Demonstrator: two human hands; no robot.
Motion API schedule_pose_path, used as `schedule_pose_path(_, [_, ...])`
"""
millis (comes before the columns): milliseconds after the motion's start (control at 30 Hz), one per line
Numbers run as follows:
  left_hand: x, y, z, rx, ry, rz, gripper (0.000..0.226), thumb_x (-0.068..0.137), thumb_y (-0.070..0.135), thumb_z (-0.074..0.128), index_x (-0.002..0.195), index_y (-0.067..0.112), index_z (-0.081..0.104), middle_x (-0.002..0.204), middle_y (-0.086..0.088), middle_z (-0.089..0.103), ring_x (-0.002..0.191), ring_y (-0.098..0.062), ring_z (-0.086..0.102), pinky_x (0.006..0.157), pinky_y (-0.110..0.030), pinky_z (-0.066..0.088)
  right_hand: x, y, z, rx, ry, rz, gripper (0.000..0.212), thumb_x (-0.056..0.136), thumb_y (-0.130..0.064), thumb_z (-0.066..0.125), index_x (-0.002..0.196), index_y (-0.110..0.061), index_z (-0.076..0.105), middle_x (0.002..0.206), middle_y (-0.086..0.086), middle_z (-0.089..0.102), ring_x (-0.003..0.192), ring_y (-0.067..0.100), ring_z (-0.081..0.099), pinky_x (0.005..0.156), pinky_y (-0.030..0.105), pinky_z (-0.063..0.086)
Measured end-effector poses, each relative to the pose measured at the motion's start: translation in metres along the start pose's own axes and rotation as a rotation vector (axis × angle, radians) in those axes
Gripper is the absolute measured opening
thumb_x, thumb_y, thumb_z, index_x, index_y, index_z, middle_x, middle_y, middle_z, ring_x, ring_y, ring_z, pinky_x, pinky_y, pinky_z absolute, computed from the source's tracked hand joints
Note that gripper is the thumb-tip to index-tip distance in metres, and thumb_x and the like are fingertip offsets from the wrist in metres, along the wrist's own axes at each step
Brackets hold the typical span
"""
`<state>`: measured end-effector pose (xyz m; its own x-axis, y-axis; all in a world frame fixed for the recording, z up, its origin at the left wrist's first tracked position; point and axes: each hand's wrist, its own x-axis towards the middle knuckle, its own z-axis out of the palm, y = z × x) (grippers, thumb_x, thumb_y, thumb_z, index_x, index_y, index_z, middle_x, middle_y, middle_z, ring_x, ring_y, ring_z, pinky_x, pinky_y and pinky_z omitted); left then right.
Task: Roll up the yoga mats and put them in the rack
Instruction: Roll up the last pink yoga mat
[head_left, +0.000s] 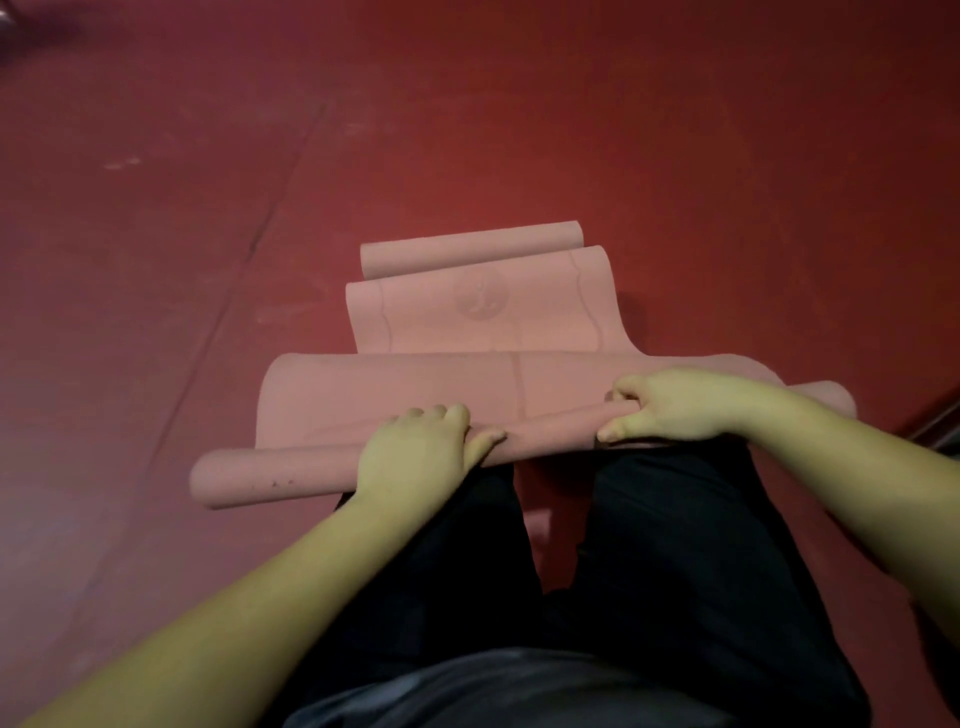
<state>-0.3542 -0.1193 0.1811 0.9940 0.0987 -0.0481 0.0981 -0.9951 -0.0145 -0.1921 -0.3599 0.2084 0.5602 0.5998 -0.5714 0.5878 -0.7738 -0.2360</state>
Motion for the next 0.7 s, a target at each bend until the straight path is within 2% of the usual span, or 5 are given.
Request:
schedule_pose_path(167, [0.029, -0.007, -0.010, -0.130, -0.218, -0.045, 0.056, 0.102, 0.058, 0.026, 0.100, 0.015, 0.062, 0.107, -0.013, 0.066, 0.102, -0.034, 0.061, 0.072, -0.036, 0.038, -0.011, 0.003, 0.010, 0.010, 0.193, 0.015, 0.060, 0.070, -0.082, 0.055, 0.099, -0.028, 0.060, 0.090, -0.007, 0.063, 0.085, 0.016, 0.057, 0.072, 0.031, 0.046])
schedule_pose_path(300, [0.051, -0.013, -0.015, -0.193, -0.431, -0.040, 0.059, 0.102, 0.060, 0.023, 0.100, 0.018, 0.065, 0.107, -0.013, 0.064, 0.103, -0.031, 0.058, 0.084, -0.038, 0.044, -0.015, 0.002, 0.029, -0.284, 0.464, -0.059, 0.097, 0.069, -0.093, 0.009, 0.098, -0.026, 0.072, 0.094, -0.007, 0.057, 0.094, 0.017, 0.050, 0.080, 0.031, 0.034])
schedule_pose_path(467, [0.059, -0.014, -0.007, 0.023, -0.318, 0.094, 0.046, 0.106, 0.044, 0.021, 0.145, 0.038, 0.045, 0.125, -0.007, 0.054, 0.117, -0.030, 0.047, 0.092, -0.038, 0.038, -0.015, 0.002, 0.050, -0.291, 0.644, 0.021, 0.071, 0.083, -0.076, 0.030, 0.099, -0.018, 0.065, 0.092, 0.001, 0.064, 0.089, 0.027, 0.058, 0.072, 0.040, 0.049])
schedule_pose_path(600, [0.066, -0.023, 0.007, -0.107, -0.366, -0.013, 0.060, 0.099, 0.059, 0.020, 0.125, 0.025, 0.063, 0.112, -0.008, 0.058, 0.107, -0.030, 0.055, 0.087, -0.038, 0.044, -0.004, -0.001, 0.033, -0.306, 0.532, 0.043, 0.058, 0.085, -0.075, 0.034, 0.105, -0.025, 0.056, 0.106, -0.003, 0.066, 0.102, 0.024, 0.060, 0.069, 0.035, 0.039])
schedule_pose_path(700, [0.068, -0.025, 0.003, -0.258, -0.183, -0.099, 0.045, 0.096, 0.062, 0.040, 0.092, 0.018, 0.052, 0.091, -0.003, 0.059, 0.087, -0.028, 0.056, 0.068, -0.037, 0.040, 0.006, 0.005, 0.019, -0.140, 0.417, 0.066, 0.049, 0.086, -0.075, 0.036, 0.090, -0.029, 0.052, 0.091, -0.001, 0.064, 0.095, 0.028, 0.062, 0.066, 0.034, 0.038])
